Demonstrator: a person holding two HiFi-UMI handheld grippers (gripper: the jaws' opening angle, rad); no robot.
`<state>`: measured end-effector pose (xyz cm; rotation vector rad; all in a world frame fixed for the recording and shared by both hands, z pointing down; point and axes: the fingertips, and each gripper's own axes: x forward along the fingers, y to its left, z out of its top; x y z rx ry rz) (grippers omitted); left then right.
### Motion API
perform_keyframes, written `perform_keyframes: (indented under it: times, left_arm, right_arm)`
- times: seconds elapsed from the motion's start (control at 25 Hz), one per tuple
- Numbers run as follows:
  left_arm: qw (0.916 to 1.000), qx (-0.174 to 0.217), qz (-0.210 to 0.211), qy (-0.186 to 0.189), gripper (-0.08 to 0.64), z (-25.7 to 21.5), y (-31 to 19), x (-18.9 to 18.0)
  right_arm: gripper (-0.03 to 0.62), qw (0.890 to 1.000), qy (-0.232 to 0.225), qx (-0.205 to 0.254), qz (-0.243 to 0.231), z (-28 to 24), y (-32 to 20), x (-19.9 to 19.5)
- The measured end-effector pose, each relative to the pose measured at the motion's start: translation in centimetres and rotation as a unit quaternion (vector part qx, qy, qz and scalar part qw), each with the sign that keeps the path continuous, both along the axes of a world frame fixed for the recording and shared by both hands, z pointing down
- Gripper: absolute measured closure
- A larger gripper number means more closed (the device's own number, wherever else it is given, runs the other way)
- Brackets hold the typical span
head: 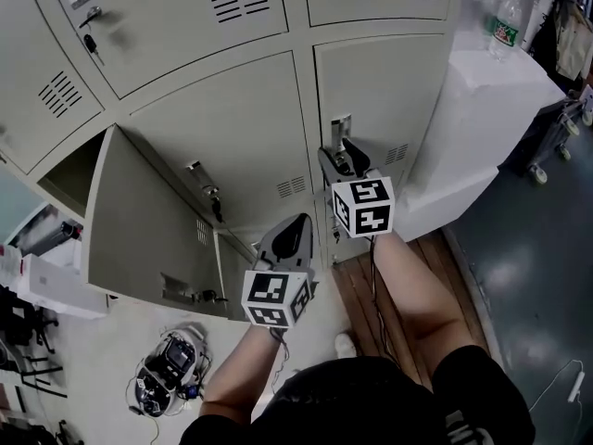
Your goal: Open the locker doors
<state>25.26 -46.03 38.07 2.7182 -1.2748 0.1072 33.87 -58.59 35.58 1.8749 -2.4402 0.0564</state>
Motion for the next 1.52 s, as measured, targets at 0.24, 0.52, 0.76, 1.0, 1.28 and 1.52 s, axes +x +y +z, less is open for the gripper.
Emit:
perform_keyframes:
  times: [0.24, 0.52, 0.76, 1.0, 1.28, 1.52]
  left_arm:
    - [1.0000, -0.004, -0.007, -0.004, 0.561, 0.5, -0.8, 0.2]
    - [0.9999, -0.005, -0.009, -0.005, 0.561, 0.6, -1.5, 0.3]
    - [0.9999, -0.004, -0.009, -0.005, 0.561, 0.6, -1.6, 0.2]
    - [1.0000, -0.006, -0.003, -0.003, 0.561, 0.7, -1.2, 0.1]
    - [1.0000, -0.005, 0.008, -0.001, 0.561, 0.5, -0.3, 0.2]
    - [0.9997, -0.003, 0.023, -0.001, 0.561, 0.3, 1.2, 0.5]
  right_arm:
    - [0.391, 1.000, 0.014, 0.008, -0.002, -0.3, -1.0, -0.6]
    - [0.446, 1.000, 0.020, 0.005, 0.016, -0.1, -2.1, -0.2]
    - [0.481, 0.999, 0.028, 0.006, 0.022, 0.0, -2.1, -0.4]
    - [0.485, 1.000, 0.018, -0.001, 0.021, 0.1, -2.0, -0.3]
    - [0.485, 1.000, 0.014, -0.004, 0.016, 0.0, -0.7, -0.1]
    - [0.485, 1.000, 0.010, -0.006, 0.004, 0.1, 1.3, 0.3]
